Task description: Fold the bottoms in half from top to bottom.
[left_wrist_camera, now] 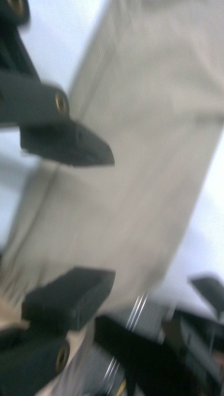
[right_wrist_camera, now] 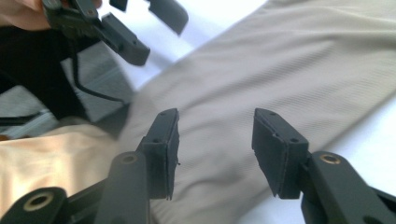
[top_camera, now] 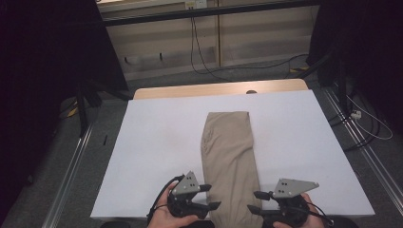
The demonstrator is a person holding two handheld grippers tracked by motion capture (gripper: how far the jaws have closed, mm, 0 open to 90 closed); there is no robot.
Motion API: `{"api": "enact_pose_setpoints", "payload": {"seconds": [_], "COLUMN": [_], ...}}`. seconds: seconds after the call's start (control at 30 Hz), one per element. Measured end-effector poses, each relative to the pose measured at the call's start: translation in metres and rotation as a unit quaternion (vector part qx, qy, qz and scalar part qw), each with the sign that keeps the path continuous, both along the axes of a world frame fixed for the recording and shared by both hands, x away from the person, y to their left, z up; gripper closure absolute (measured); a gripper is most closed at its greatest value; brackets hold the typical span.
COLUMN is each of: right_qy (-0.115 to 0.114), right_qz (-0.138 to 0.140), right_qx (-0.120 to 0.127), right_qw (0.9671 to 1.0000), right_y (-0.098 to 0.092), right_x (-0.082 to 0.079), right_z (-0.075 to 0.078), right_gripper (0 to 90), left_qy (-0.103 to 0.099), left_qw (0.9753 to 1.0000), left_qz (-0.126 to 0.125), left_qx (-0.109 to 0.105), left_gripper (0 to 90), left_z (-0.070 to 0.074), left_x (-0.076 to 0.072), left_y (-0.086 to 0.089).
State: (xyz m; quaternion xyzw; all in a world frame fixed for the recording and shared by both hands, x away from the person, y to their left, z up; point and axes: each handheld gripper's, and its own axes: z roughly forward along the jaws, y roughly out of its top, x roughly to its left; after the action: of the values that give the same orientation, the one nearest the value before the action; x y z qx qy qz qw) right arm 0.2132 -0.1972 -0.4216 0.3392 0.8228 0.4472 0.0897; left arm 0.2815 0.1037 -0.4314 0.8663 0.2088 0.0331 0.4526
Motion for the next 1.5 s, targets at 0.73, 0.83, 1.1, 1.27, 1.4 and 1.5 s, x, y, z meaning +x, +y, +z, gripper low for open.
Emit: {"api": "enact_pose_setpoints", "payload": {"seconds": [0.73,0.83,1.1,1.27,1.4,1.5], "right_qy": [-0.021,-0.021,-0.033,-0.028,-0.046,-0.051], "right_qz": [-0.084,-0.094,-0.120,-0.127,-0.153,-0.168], "right_qx": [-0.008,-0.012,-0.007,-0.005,-0.018,-0.022], "right_qw": [0.9963,0.9953,0.9922,0.9915,0.9870,0.9843], "right_y": [-0.014,-0.014,-0.020,-0.023,-0.022,-0.022], "right_x": [0.090,0.102,0.139,0.165,0.188,0.205], "right_z": [-0.008,-0.009,-0.007,-0.009,-0.011,-0.017], "right_gripper": [27.7,27.6,28.3,30.5,31.1,31.9], "left_qy": [-0.042,-0.047,-0.030,-0.041,-0.040,-0.040], "left_qw": [0.9922,0.9897,0.9877,0.9856,0.9806,0.9822], "left_qz": [0.113,0.132,0.149,0.161,0.182,0.182], "left_qx": [-0.031,-0.030,-0.037,-0.033,-0.059,-0.024], "left_gripper": [11.6,12.0,14.6,15.9,15.8,15.0], "left_z": [-0.006,-0.009,-0.012,-0.011,-0.018,-0.019], "left_x": [0.086,0.097,0.131,0.151,0.167,0.177], "left_y": [0.004,0.004,-0.002,-0.004,-0.003,-0.004]}}
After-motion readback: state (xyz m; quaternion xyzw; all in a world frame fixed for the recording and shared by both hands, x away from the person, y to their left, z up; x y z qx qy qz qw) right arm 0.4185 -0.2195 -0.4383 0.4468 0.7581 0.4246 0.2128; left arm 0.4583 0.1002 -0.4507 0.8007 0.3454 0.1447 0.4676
